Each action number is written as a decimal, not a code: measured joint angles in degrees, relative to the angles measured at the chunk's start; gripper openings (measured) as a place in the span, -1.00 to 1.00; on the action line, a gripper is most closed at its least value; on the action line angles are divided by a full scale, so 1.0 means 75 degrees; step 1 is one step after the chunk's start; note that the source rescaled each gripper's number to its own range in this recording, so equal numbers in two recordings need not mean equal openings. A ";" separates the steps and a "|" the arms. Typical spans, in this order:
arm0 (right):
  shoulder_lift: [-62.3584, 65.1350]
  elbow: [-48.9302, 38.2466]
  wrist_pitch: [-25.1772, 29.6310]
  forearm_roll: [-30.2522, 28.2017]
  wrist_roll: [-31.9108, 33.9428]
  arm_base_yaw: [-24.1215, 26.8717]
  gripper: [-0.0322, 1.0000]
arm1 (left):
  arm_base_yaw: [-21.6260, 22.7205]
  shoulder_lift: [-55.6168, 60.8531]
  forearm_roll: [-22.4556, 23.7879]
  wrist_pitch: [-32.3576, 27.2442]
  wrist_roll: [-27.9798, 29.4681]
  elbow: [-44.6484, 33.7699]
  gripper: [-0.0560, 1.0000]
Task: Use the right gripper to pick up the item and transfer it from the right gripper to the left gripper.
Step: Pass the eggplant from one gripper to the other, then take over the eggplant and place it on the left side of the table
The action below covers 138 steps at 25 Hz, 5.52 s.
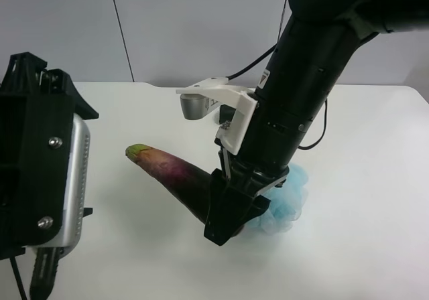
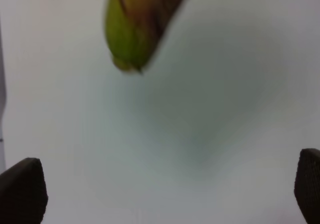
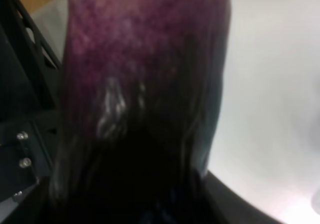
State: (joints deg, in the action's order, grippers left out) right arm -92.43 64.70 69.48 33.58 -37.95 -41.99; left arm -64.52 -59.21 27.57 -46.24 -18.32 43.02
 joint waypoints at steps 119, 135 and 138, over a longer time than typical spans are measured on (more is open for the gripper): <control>1.0712 -0.4758 -0.1035 -0.4402 0.5159 0.0000 1.00 | -0.0024 -0.0418 -0.0437 0.2053 -0.1510 0.0202 -0.88; 1.1055 -0.4774 -0.1060 -0.4402 0.5184 0.0971 1.00 | -0.0024 -0.0418 -0.0474 0.2060 -0.1503 0.0202 -0.88; 1.1465 -0.4774 -0.1060 -0.4402 0.5184 0.1991 1.00 | -0.0024 -0.0418 -0.0702 0.2060 -0.1500 0.0202 -0.88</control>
State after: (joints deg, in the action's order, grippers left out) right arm -6.44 28.89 61.53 0.57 0.93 -27.06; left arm -64.70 -62.35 22.30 -30.78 -29.58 44.53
